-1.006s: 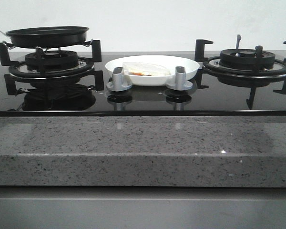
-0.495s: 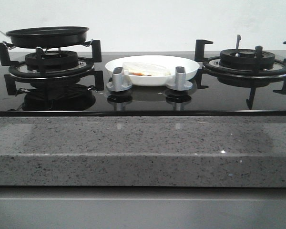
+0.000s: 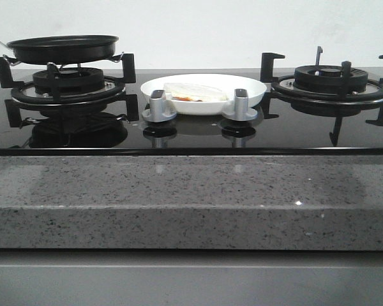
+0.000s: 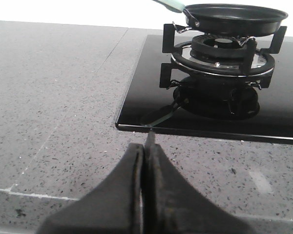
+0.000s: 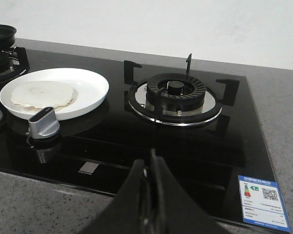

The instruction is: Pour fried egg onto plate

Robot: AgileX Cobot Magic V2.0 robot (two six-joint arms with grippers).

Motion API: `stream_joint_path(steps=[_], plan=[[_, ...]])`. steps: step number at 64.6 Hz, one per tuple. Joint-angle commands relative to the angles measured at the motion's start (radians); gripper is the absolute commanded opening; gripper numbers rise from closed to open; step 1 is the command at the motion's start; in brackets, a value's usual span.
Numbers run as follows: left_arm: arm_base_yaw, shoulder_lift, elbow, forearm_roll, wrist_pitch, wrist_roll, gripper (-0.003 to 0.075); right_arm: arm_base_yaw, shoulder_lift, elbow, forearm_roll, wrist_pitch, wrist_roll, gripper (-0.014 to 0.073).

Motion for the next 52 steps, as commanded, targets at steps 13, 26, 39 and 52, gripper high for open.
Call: stream_joint_path(steps=[13,26,39,52], plan=[[0.0,-0.019,0.005,-0.006,-0.091,-0.011,-0.0019,-0.005,0.006,-0.029,-0.013,-0.083,0.001,-0.006],[0.0,-0.019,0.005,-0.006,-0.091,-0.011,-0.0019,-0.005,0.006,-0.029,-0.013,-0.083,0.001,-0.006],[0.0,-0.019,0.005,-0.006,-0.091,-0.011,-0.0019,-0.005,0.006,-0.029,-0.013,-0.083,0.001,-0.006],[0.0,-0.019,0.005,-0.006,-0.091,-0.011,-0.0019,-0.005,0.003,-0.012,-0.014,-0.104,0.001,-0.006]])
